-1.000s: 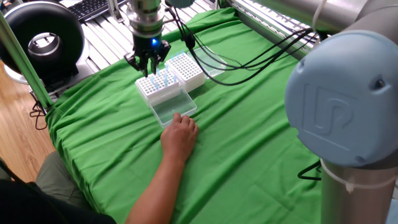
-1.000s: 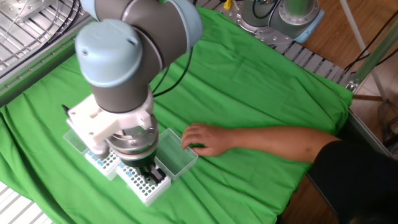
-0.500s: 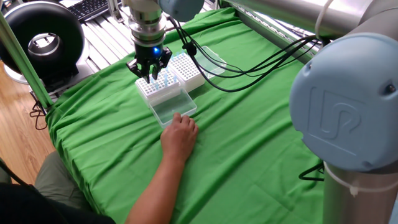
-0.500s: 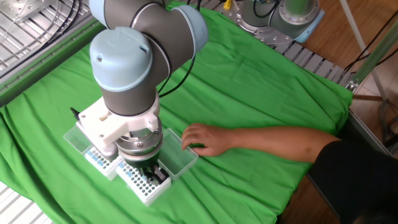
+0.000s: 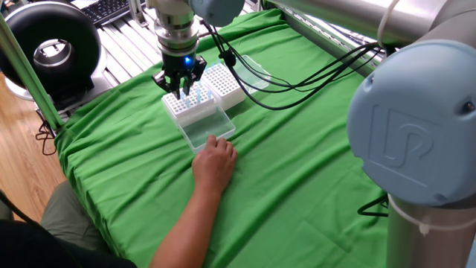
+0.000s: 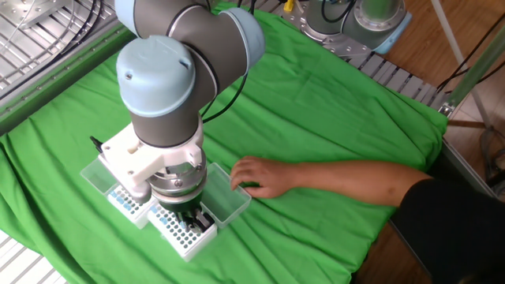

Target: Insert a medium pipette tip into the holder for medium pipette tips

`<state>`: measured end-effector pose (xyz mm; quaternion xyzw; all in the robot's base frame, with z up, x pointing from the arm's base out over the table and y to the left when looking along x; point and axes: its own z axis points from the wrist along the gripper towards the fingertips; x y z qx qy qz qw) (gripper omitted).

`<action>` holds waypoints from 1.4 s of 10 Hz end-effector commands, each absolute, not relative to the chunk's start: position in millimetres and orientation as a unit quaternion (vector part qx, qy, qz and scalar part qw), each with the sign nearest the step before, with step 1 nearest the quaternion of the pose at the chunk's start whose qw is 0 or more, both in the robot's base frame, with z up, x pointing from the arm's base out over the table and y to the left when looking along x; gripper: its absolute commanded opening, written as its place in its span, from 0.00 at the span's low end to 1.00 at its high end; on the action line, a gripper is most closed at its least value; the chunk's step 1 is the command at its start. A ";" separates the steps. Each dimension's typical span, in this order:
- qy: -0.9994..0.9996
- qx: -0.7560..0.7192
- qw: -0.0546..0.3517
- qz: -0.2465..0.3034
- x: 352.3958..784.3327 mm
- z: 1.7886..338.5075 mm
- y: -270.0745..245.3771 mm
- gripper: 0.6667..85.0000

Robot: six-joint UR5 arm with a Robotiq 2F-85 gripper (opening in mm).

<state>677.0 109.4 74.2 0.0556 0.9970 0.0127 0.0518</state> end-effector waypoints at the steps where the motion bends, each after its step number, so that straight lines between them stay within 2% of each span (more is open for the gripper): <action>1: 0.997 0.060 0.048 0.016 675.5 79.9 110.0 0.33; 14: 0.996 0.066 0.055 0.019 678.6 67.8 109.5 0.28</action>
